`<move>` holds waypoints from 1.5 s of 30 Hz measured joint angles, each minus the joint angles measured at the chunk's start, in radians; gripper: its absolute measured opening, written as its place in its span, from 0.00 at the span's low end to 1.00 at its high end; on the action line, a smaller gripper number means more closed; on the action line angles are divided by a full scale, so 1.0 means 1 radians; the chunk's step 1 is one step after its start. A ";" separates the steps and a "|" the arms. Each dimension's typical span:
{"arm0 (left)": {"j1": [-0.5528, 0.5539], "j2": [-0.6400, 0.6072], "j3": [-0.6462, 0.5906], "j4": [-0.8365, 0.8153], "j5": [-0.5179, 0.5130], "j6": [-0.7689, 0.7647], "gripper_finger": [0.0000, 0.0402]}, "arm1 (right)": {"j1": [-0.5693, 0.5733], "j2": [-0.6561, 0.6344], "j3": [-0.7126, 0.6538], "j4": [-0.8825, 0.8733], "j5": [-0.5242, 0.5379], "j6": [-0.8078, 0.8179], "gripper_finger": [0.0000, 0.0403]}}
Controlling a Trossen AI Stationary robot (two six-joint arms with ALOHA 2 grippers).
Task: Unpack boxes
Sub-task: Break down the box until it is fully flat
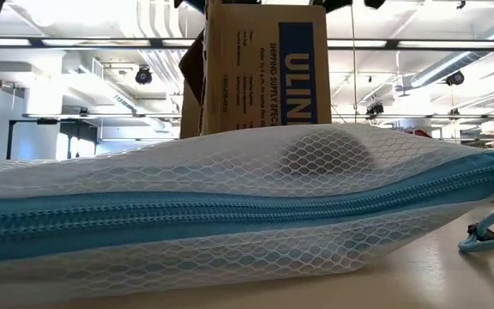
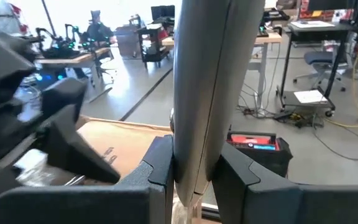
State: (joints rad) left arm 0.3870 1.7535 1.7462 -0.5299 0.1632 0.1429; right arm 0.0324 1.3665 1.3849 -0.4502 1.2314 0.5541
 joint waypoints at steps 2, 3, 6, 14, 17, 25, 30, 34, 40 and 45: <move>0.000 0.000 0.000 -0.001 0.000 -0.003 0.39 | -0.008 0.017 0.000 0.000 -0.001 0.003 0.14; 0.000 0.000 0.000 -0.001 0.000 -0.005 0.39 | -0.010 0.020 0.000 0.001 -0.001 0.003 0.14; 0.000 0.000 0.000 0.000 0.001 -0.006 0.39 | -0.017 0.026 0.000 0.026 -0.001 -0.006 0.14; -0.001 0.000 0.000 0.007 0.003 -0.015 0.39 | -0.032 0.029 0.000 0.026 0.016 -0.016 0.14; -0.001 0.000 0.000 0.008 0.003 -0.021 0.39 | -0.042 0.033 0.000 0.034 0.015 -0.015 0.14; -0.002 0.000 0.000 0.008 0.003 -0.025 0.39 | -0.048 0.041 0.000 0.096 0.018 -0.077 0.14; -0.003 0.000 0.000 0.008 0.003 -0.026 0.39 | -0.052 0.041 0.000 0.134 0.018 -0.129 0.14; -0.004 0.000 0.000 0.009 0.003 -0.026 0.39 | -0.071 0.050 0.000 0.141 0.009 -0.149 0.14; -0.004 0.000 0.000 0.009 0.002 -0.026 0.39 | -0.074 0.057 -0.001 0.140 -0.001 -0.159 0.14; -0.002 0.000 0.000 0.009 0.002 -0.029 0.39 | -0.072 0.057 -0.001 0.134 -0.004 -0.161 0.14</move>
State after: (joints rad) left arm 0.3855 1.7535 1.7462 -0.5206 0.1654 0.1139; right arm -0.0395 1.4235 1.3842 -0.3160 1.2277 0.3927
